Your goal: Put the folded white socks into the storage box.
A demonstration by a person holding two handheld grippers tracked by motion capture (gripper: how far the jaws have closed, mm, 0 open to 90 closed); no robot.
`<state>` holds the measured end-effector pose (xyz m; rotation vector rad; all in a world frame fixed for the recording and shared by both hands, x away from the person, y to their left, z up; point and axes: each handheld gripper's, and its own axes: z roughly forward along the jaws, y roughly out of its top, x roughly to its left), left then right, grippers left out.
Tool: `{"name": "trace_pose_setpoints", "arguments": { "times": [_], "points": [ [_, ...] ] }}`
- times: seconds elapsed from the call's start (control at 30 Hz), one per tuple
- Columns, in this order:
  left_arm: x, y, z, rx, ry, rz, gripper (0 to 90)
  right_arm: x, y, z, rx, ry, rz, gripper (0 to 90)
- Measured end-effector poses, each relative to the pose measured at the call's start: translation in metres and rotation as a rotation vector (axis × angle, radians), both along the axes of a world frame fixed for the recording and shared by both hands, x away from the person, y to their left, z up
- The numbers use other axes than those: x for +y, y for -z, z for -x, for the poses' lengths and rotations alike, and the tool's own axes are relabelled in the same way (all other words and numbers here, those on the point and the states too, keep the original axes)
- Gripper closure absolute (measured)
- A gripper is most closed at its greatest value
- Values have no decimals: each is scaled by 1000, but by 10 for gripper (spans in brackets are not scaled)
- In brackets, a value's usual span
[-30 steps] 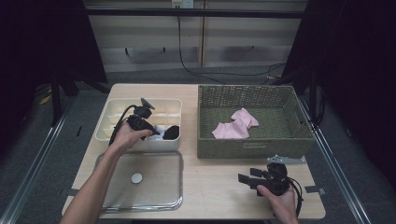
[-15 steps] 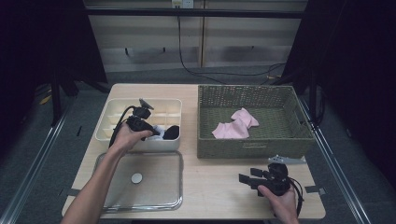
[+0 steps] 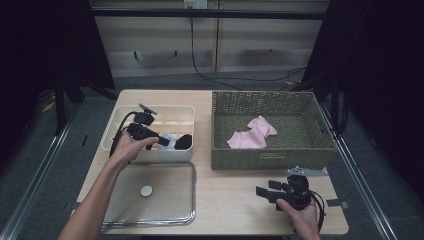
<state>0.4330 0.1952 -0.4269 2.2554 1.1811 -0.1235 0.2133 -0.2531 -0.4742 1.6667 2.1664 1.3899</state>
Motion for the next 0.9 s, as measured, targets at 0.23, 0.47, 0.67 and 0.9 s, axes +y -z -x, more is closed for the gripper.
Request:
{"name": "trace_pose_setpoints", "arguments": {
  "times": [0.23, 0.47, 0.67, 0.9],
  "points": [
    [9, -7, 8, -28, -14, 28, 501, 1, 1, -1, 4, -2, 3, 297],
    [-4, 2, 7, -6, 26, -12, 524, 2, 1, -1, 4, -8, 6, 296],
    [-6, 10, -1, 5, 26, -11, 766, 1, 2, -1, 11, -4, 4, 296],
    [-9, 18, -5, 20, 16, -46, 799, 1, 1, 0, 1, -8, 8, 296]
  ]
}}
